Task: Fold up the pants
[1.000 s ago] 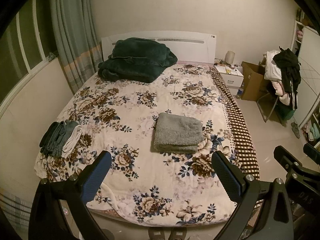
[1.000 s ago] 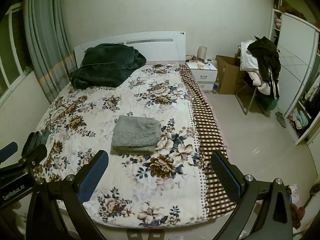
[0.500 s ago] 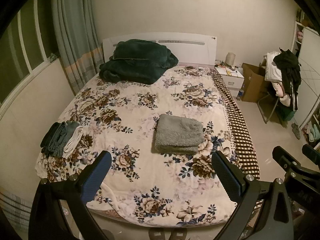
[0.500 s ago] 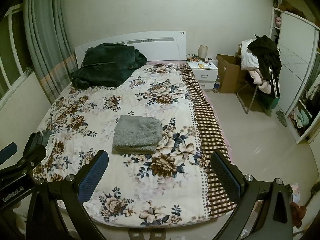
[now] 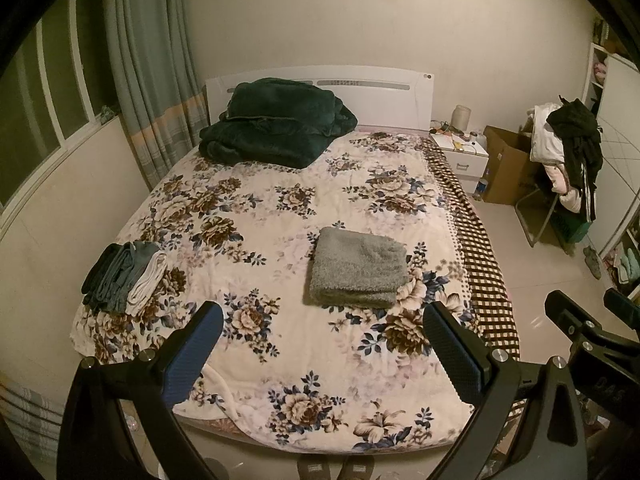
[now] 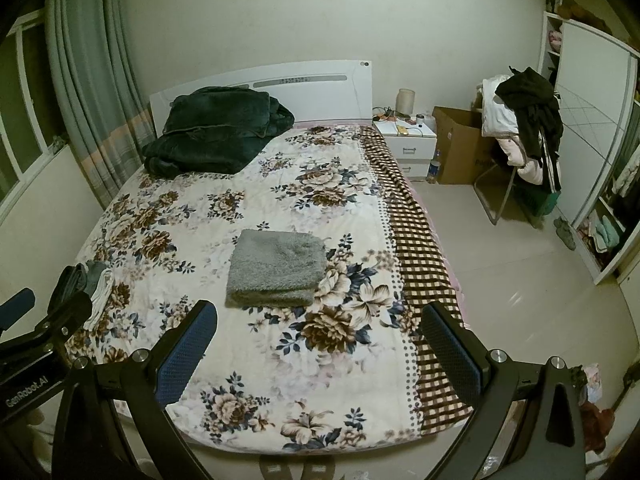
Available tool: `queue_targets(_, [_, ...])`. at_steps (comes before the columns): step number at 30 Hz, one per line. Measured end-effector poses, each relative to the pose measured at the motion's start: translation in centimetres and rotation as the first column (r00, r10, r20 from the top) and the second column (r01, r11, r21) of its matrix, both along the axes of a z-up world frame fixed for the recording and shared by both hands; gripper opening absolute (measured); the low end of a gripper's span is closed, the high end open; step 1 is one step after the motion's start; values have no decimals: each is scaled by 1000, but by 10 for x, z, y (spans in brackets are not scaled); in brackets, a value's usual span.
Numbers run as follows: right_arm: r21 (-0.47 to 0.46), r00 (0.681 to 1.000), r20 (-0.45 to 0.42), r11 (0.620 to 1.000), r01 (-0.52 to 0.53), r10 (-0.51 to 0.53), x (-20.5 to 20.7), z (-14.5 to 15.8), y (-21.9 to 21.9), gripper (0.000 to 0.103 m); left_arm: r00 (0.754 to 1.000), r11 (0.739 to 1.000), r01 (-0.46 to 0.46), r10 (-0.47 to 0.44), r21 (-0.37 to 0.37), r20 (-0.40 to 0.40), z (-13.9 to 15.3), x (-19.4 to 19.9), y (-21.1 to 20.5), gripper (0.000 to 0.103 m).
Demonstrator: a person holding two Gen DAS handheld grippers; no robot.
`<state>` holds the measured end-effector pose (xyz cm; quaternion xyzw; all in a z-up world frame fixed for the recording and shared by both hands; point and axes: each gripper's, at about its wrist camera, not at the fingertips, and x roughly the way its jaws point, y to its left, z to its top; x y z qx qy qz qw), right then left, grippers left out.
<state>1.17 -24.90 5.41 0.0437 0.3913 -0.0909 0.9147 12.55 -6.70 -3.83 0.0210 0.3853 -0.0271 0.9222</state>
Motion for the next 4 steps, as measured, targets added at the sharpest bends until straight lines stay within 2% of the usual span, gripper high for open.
queue_targets(4, [0, 1000, 1, 1000, 2, -2, 0, 1, 0, 103, 1000, 1000, -4, 4, -2, 13, 7, -1, 4, 102])
